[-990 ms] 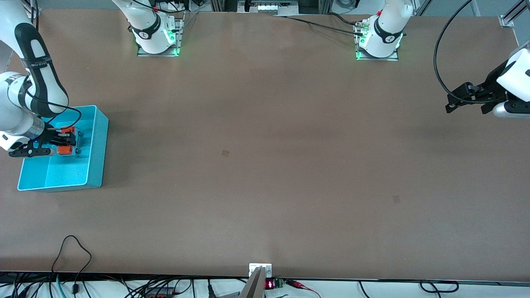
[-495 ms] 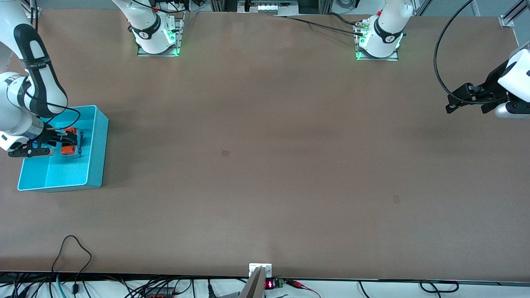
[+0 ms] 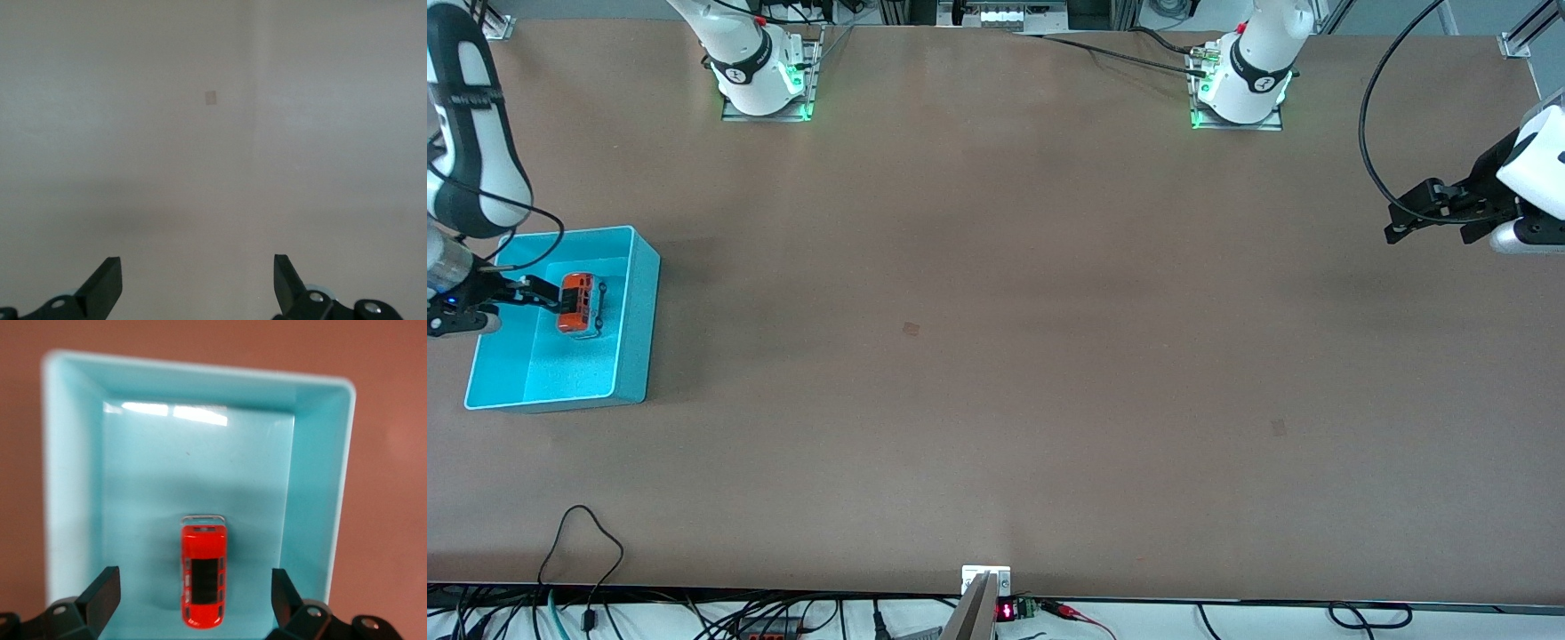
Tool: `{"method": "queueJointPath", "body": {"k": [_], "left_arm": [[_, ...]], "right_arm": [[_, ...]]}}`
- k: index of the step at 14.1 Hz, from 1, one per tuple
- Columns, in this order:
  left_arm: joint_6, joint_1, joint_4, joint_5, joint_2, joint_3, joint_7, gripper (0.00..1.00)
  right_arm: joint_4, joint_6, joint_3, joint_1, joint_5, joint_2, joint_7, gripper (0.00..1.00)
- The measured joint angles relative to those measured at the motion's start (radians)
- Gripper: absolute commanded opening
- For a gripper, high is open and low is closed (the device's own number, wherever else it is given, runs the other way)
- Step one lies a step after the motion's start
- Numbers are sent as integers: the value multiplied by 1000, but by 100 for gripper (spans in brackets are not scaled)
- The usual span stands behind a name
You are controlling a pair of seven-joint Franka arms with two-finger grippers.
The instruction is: Wind up bus and store in blue box
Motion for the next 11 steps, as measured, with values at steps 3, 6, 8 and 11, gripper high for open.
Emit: {"method": "queueJointPath", "body": {"k": [3,6,8,11], "left_arm": [[0,0,0,0,0,0,0,100],[0,0,0,0,0,0,0,100],[0,0,0,0,0,0,0,100],[0,0,0,0,0,0,0,100]], "right_arm": [[112,-161,57,23,35,-74,1,100],[188,-358,66,90,78,-141,58,100],[224,-469,65,140,92,-183,93,100],[288,-613,67,226,81,-214,207,100]]}}
